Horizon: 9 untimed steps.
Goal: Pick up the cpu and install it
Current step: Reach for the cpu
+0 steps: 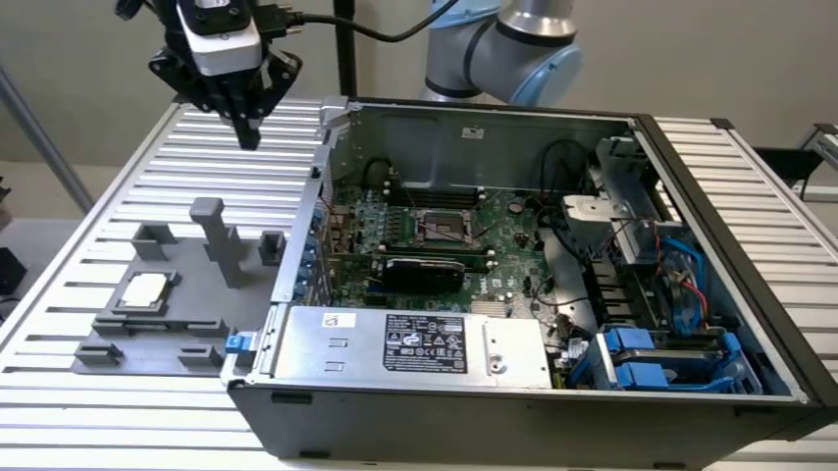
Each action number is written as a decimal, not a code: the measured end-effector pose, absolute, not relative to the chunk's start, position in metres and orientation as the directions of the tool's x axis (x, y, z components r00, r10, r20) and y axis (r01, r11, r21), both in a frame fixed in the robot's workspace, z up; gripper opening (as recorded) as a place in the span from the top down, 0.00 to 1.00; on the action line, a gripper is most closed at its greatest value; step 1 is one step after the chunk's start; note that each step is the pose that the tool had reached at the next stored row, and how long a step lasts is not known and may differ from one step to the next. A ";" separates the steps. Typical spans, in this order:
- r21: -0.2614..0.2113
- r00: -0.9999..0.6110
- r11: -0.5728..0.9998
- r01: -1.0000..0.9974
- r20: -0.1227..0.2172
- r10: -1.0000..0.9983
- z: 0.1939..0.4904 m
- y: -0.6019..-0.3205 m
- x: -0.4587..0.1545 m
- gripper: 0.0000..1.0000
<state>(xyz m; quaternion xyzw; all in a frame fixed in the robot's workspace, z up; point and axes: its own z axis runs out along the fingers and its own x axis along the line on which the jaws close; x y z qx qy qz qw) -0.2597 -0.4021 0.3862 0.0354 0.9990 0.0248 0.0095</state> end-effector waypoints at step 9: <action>0.050 -0.997 0.996 0.070 -0.017 0.071 0.378 -0.402 -0.301 0.89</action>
